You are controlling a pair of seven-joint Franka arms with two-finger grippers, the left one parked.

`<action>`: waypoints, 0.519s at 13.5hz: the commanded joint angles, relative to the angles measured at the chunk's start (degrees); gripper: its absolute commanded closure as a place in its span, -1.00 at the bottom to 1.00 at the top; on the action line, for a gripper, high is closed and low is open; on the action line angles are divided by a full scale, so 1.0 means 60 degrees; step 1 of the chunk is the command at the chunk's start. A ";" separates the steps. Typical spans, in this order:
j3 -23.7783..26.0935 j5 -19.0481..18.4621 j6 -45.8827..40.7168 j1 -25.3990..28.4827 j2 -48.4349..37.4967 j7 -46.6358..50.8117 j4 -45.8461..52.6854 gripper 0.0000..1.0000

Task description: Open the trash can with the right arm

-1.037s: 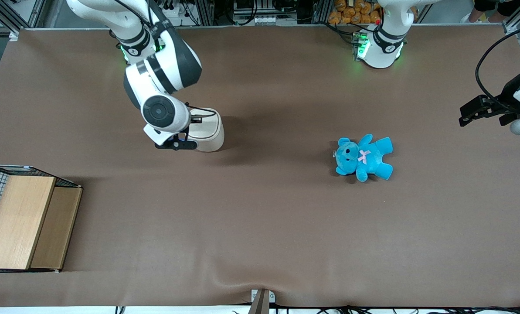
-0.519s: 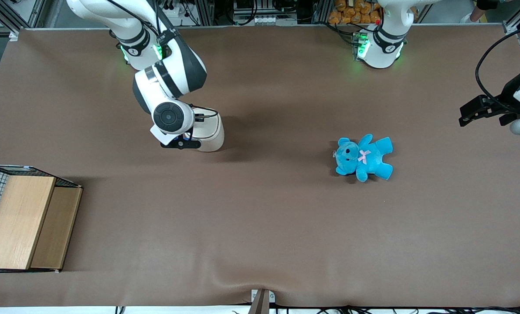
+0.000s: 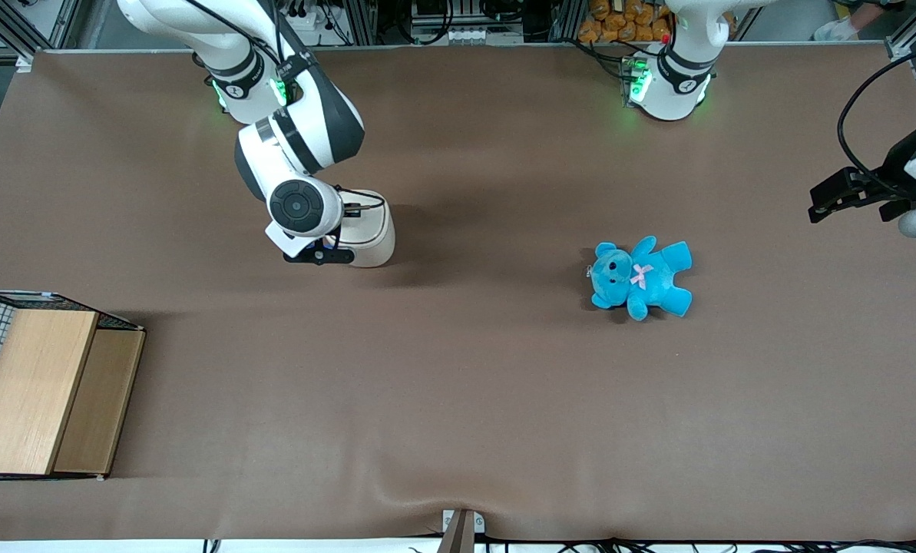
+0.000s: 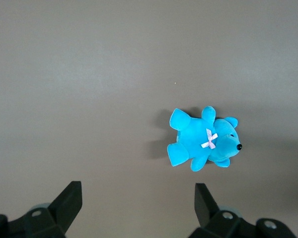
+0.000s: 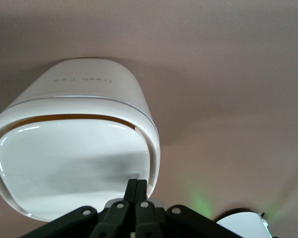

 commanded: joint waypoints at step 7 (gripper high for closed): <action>-0.0061 0.0134 0.0402 0.0056 0.0355 0.0084 -0.0144 1.00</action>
